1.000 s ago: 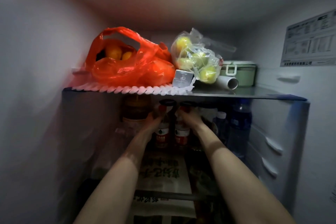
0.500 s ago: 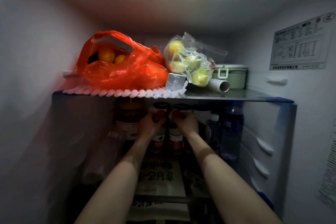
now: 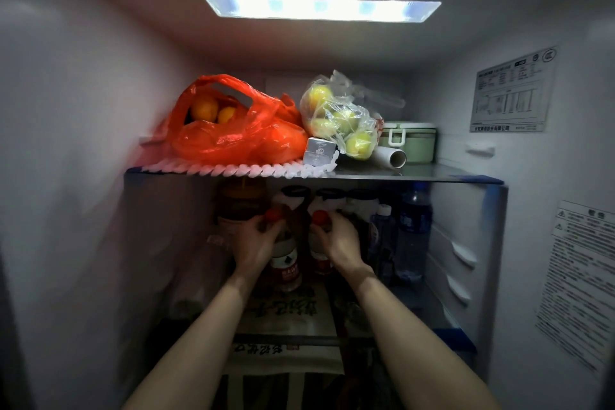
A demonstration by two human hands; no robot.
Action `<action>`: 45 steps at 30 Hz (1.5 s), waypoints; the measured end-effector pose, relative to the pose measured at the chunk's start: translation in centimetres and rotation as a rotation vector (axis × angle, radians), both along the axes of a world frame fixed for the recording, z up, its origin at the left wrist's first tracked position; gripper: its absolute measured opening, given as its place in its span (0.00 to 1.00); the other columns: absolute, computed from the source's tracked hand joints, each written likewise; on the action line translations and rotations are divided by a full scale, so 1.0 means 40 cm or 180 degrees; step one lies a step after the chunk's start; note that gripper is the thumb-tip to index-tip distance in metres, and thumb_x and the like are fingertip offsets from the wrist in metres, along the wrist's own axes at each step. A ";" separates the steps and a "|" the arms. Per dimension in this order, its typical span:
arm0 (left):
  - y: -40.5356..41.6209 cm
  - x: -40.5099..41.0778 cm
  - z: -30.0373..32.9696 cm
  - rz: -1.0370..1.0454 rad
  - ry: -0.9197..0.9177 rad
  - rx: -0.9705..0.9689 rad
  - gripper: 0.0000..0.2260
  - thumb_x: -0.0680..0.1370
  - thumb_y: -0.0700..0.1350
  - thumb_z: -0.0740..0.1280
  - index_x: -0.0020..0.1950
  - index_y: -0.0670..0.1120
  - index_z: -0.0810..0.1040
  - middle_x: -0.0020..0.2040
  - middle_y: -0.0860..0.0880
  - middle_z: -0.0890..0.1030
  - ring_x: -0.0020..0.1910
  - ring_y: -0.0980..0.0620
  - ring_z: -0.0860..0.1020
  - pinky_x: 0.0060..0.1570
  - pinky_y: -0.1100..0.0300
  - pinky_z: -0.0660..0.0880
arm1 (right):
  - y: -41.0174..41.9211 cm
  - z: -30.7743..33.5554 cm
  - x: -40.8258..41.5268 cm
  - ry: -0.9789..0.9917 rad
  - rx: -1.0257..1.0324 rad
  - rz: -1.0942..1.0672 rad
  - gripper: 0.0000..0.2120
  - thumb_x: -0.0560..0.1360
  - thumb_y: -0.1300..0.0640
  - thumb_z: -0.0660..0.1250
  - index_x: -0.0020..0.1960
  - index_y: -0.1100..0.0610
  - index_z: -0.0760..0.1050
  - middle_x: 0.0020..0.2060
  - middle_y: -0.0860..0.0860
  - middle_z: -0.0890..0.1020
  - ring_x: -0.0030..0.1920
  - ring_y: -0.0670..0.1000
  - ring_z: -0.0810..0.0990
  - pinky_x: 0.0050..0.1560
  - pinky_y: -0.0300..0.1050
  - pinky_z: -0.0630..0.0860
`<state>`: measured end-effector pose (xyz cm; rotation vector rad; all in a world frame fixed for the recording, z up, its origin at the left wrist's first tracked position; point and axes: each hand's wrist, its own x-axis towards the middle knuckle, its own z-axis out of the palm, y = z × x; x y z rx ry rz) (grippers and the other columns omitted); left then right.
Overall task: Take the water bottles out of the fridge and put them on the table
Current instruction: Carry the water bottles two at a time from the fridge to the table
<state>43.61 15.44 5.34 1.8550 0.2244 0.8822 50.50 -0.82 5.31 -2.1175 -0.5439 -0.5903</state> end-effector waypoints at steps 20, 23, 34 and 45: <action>-0.070 -0.467 0.104 -0.0016 -0.0385 -0.0472 0.24 0.60 0.64 0.77 0.49 0.51 0.84 0.44 0.53 0.86 0.45 0.54 0.84 0.49 0.48 0.83 | -0.132 0.170 -0.523 -0.0104 0.0947 0.0224 0.17 0.75 0.45 0.71 0.57 0.55 0.79 0.47 0.48 0.84 0.49 0.49 0.83 0.54 0.51 0.81; -0.117 -0.607 0.120 0.0116 -0.0402 -0.0403 0.17 0.66 0.60 0.77 0.49 0.53 0.83 0.44 0.55 0.84 0.46 0.54 0.83 0.50 0.50 0.82 | -0.180 0.169 -0.621 -0.0073 0.0924 0.0440 0.16 0.75 0.45 0.71 0.54 0.56 0.79 0.45 0.51 0.85 0.46 0.52 0.85 0.51 0.56 0.82; -0.326 -1.175 0.082 0.0212 -0.0384 -0.0471 0.13 0.69 0.54 0.76 0.49 0.50 0.85 0.42 0.54 0.86 0.38 0.62 0.83 0.41 0.63 0.81 | -0.354 0.135 -1.094 -0.0120 0.0661 0.0893 0.16 0.76 0.46 0.69 0.56 0.57 0.82 0.46 0.49 0.85 0.44 0.44 0.82 0.45 0.38 0.78; -0.327 -1.708 0.096 0.0733 -0.0326 -0.0589 0.10 0.69 0.52 0.76 0.47 0.50 0.86 0.41 0.55 0.86 0.42 0.57 0.85 0.43 0.58 0.81 | -0.291 0.150 -1.567 0.0184 0.0800 0.1896 0.14 0.76 0.49 0.71 0.58 0.56 0.82 0.46 0.48 0.86 0.47 0.45 0.84 0.51 0.44 0.80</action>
